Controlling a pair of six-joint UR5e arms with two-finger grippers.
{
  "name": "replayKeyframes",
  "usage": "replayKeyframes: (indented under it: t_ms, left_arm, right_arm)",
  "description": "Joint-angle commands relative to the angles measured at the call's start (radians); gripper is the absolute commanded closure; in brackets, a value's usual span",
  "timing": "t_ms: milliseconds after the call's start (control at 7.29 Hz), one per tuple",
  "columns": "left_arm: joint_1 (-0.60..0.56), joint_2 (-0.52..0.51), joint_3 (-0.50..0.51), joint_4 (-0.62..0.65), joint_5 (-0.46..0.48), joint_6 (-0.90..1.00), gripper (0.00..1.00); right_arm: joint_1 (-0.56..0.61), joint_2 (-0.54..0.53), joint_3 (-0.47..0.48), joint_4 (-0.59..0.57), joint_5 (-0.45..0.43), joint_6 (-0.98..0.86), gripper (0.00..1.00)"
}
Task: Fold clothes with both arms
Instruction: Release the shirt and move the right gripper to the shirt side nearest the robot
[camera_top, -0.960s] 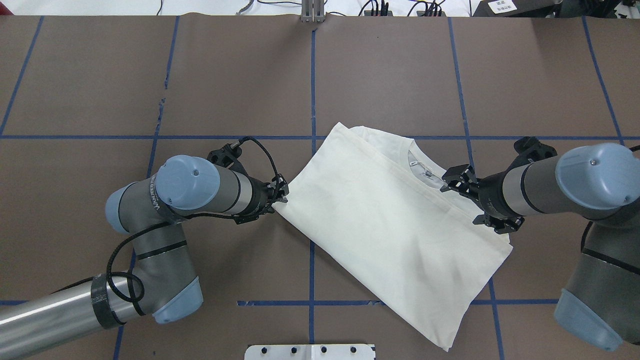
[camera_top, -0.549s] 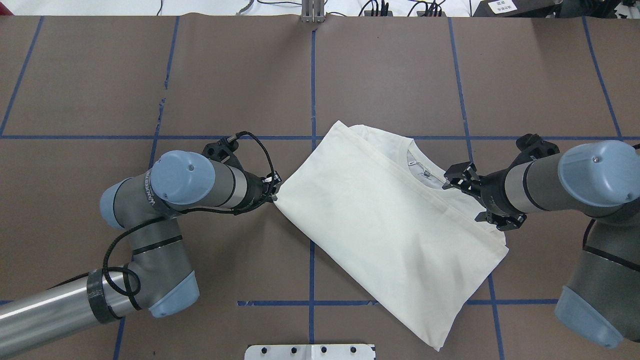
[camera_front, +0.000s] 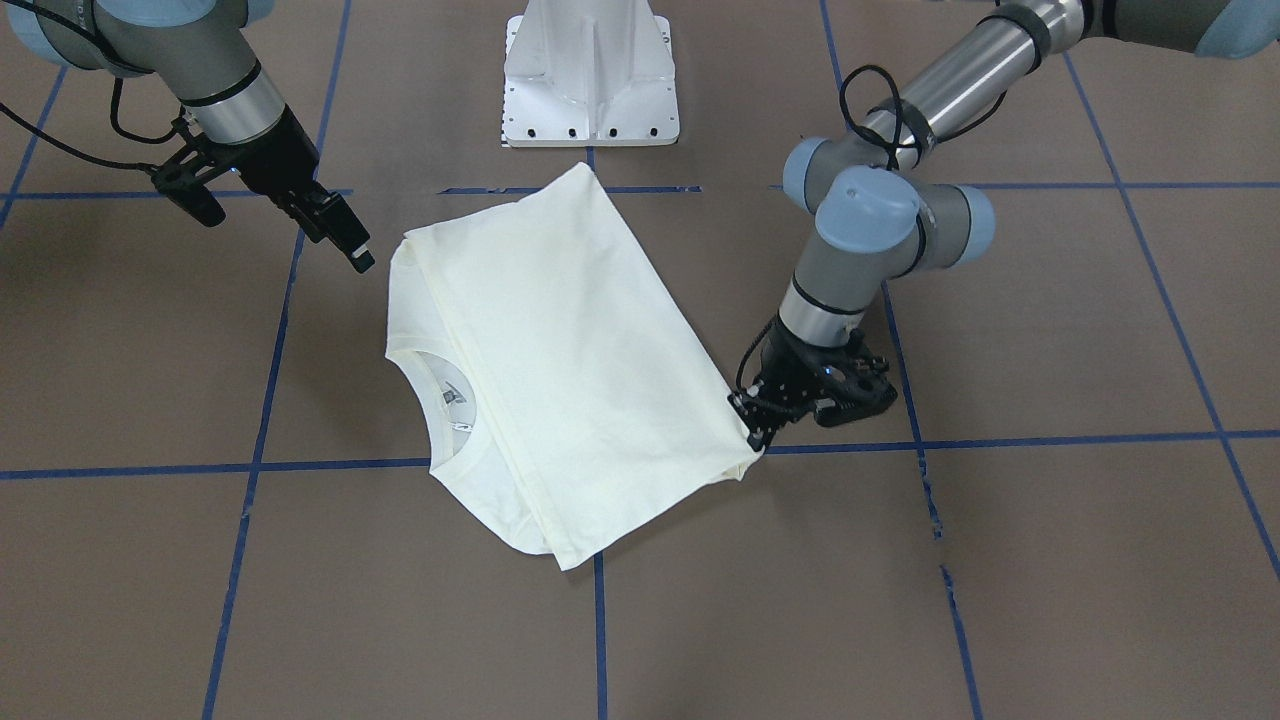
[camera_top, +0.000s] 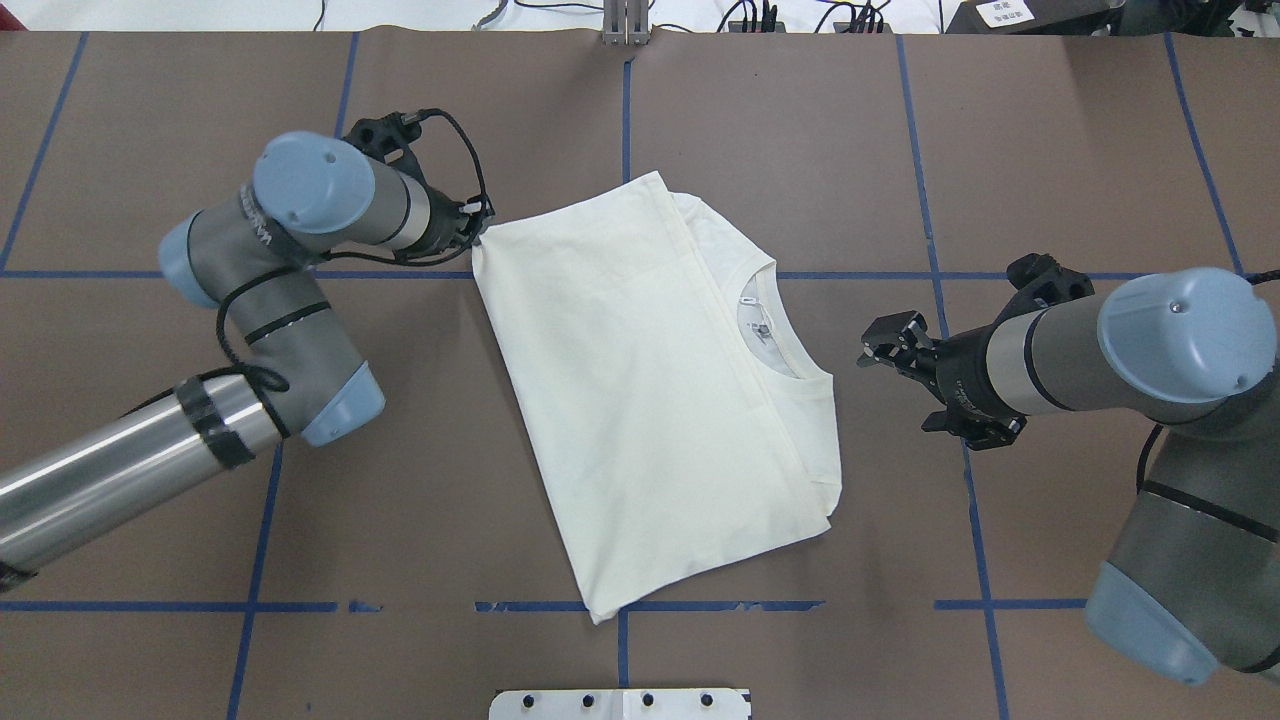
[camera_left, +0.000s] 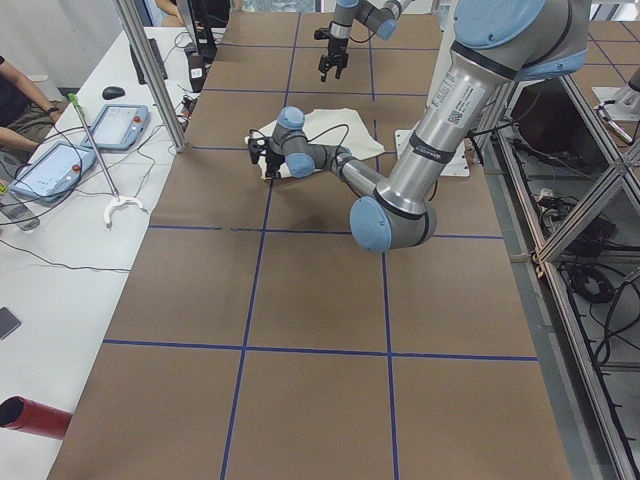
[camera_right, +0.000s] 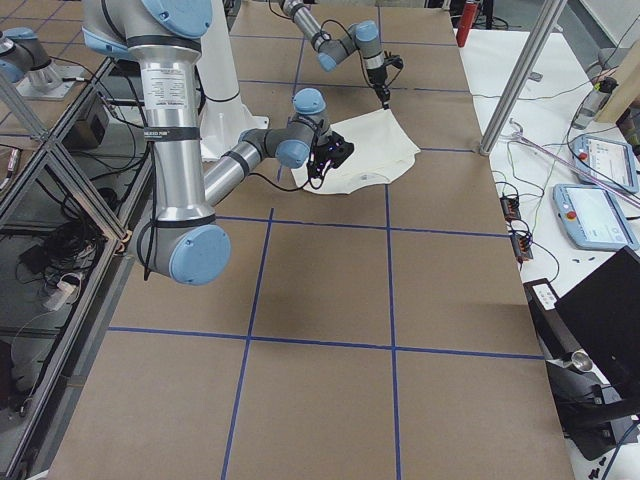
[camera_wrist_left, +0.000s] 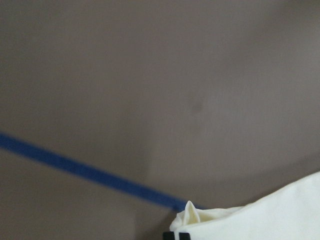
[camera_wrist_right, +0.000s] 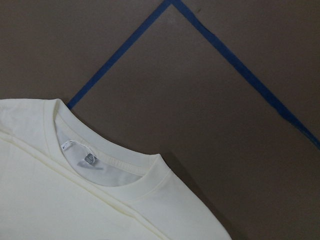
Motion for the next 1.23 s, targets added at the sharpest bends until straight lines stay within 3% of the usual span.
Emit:
replayKeyframes:
  t_ms: [0, 137, 274, 411, 549, 686, 823, 1097]
  left_arm:
    - [-0.073, -0.187, 0.315, -0.157, 0.001, 0.013, 1.0]
    - [-0.072, -0.19, 0.307, -0.156, -0.001, -0.008, 0.61]
    - [-0.067, -0.151, 0.182, -0.135, -0.01, -0.033, 0.42]
    - [-0.049, -0.04, -0.016, -0.089, -0.113, -0.082, 0.42]
    - [-0.047, 0.043, -0.172, -0.049, -0.181, -0.112, 0.42]
    - [-0.046, 0.075, -0.214, -0.038, -0.18, -0.119, 0.42]
    - [-0.043, 0.078, -0.213, -0.038, -0.179, -0.117, 0.42]
    - [-0.043, 0.078, -0.215, -0.036, -0.179, -0.117, 0.42]
  right_arm:
    - [-0.007, 0.072, -0.022, 0.003, -0.006, 0.004, 0.0]
    - [-0.02, 0.081, -0.03, 0.003, -0.013, 0.001, 0.0]
    - [-0.029, 0.127, -0.044, 0.0, -0.022, 0.001, 0.0]
    - [-0.067, 0.159, -0.065, 0.0, -0.03, 0.004, 0.0]
    - [-0.151, 0.179, -0.07, -0.011, -0.095, 0.012, 0.0]
    - [-0.24, 0.187, -0.094, -0.011, -0.204, 0.016, 0.0]
    - [-0.304, 0.203, -0.146, -0.022, -0.254, 0.018, 0.0]
    - [-0.339, 0.287, -0.191, -0.17, -0.259, 0.059, 0.01]
